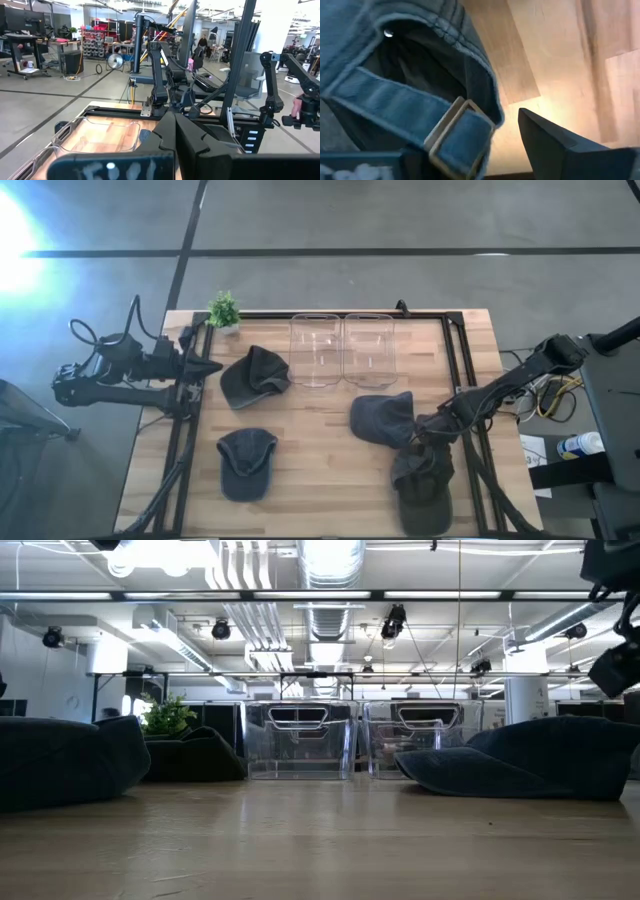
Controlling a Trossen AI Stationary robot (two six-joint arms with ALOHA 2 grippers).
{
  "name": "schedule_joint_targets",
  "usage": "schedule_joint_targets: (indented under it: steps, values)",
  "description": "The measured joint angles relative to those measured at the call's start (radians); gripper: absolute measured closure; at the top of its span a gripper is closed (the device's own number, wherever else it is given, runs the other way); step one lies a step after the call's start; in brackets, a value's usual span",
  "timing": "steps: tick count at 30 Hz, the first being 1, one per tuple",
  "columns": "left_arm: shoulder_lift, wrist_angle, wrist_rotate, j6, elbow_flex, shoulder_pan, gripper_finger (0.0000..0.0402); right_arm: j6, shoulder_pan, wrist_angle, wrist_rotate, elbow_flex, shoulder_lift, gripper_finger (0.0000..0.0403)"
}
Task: Pick & Place hat
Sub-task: Put the bottom black cap into the right transparent bin
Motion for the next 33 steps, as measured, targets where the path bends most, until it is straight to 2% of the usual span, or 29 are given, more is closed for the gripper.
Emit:
schedule_joint_targets:
  steps: [4, 10, 11, 16, 22, 29, 33]
  values:
    - [0.0, 0.0, 0.0, 0.0, 0.0, 0.0, 0.0401, 0.029, 0.0, 0.047, -0.012, -0.037, -0.001, 0.0269]
    - [0.0, 0.0, 0.0, 0.0, 0.0, 0.0, 0.0401, 0.017, 0.0, 0.054, -0.012, -0.046, -0.001, 0.0378]
    - [0.0, 0.0, 0.0, 0.0, 0.0, 0.0, 0.0401, 0.013, 0.0, 0.052, -0.012, -0.043, -0.001, 0.0385]
    - [0.0, 0.0, 0.0, 0.0, 0.0, 0.0, 0.0401, -0.016, 0.0, 0.042, -0.011, 0.018, -0.017, 0.0393]
    - [0.0, 0.0, 0.0, 0.0, 0.0, 0.0, 0.0401, -0.022, 0.0, -0.019, 0.005, 0.19, -0.076, 0.0394]
    - [0.0, 0.0, 0.0, 0.0, 0.0, 0.0, 0.0401, 0.026, -0.052, -0.062, 0.122, 0.428, -0.157, 0.0394]
    - [0.0, 0.0, 0.0, 0.0, 0.0, 0.0, 0.0401, -0.022, -0.111, -0.074, 0.27, 0.573, -0.2, 0.0394]
